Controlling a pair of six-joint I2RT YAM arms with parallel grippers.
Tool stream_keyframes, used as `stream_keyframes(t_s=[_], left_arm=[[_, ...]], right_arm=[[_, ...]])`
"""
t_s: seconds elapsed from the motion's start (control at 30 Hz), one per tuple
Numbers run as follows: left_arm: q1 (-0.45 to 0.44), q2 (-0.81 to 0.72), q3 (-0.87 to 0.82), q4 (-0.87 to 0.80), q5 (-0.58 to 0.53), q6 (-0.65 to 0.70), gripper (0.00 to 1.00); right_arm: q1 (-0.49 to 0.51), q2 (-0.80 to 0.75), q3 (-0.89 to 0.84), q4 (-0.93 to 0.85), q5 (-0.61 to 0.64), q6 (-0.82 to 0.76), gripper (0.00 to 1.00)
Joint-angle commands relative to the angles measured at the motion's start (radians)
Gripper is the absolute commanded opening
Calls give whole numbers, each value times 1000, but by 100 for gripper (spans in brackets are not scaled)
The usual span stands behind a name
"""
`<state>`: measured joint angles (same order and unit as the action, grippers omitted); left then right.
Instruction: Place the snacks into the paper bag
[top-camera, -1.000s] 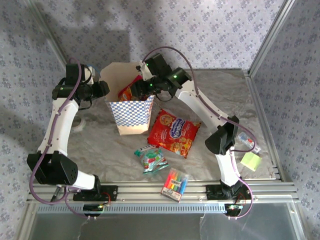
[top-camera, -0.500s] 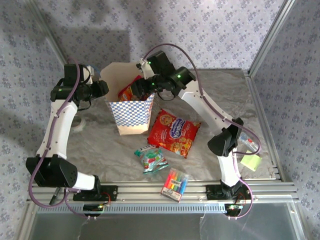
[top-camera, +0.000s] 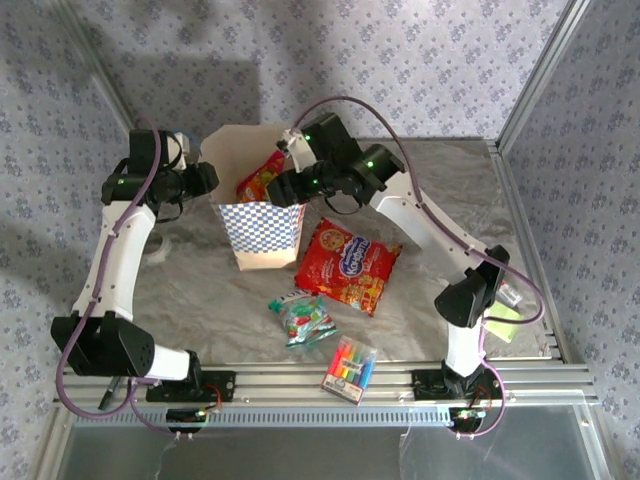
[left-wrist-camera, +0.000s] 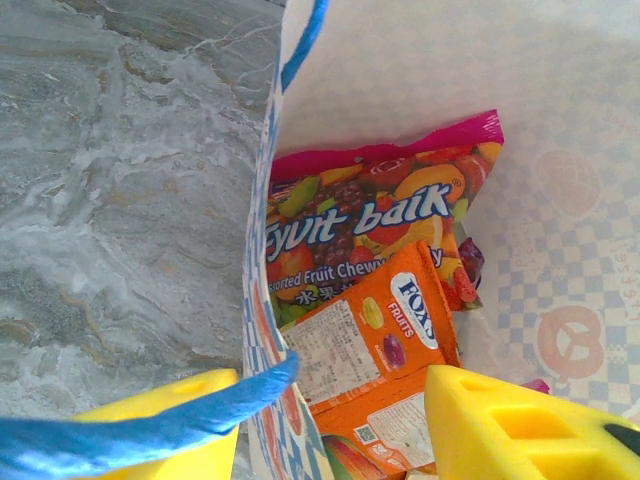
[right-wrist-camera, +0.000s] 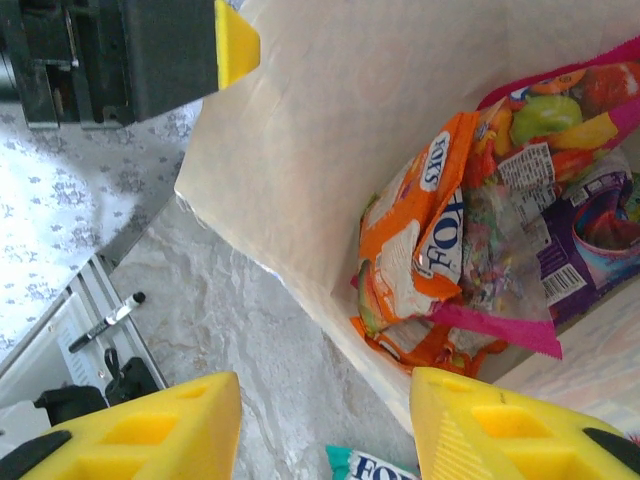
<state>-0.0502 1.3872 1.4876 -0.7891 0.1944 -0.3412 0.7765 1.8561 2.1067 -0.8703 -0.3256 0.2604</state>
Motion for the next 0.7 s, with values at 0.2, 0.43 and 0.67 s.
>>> stream_keyframes(t_s=[0.2, 0.43, 0.67], left_arm=[[-19, -20, 25, -6, 4, -4, 52], [-24, -21, 38, -26, -16, -5, 52], [-36, -28, 44, -35, -27, -13, 52]], right_arm=[[7, -148, -191, 24, 46, -57, 52], [8, -210, -338, 18, 35, -60, 53], [8, -255, -463, 12, 18, -55, 54]])
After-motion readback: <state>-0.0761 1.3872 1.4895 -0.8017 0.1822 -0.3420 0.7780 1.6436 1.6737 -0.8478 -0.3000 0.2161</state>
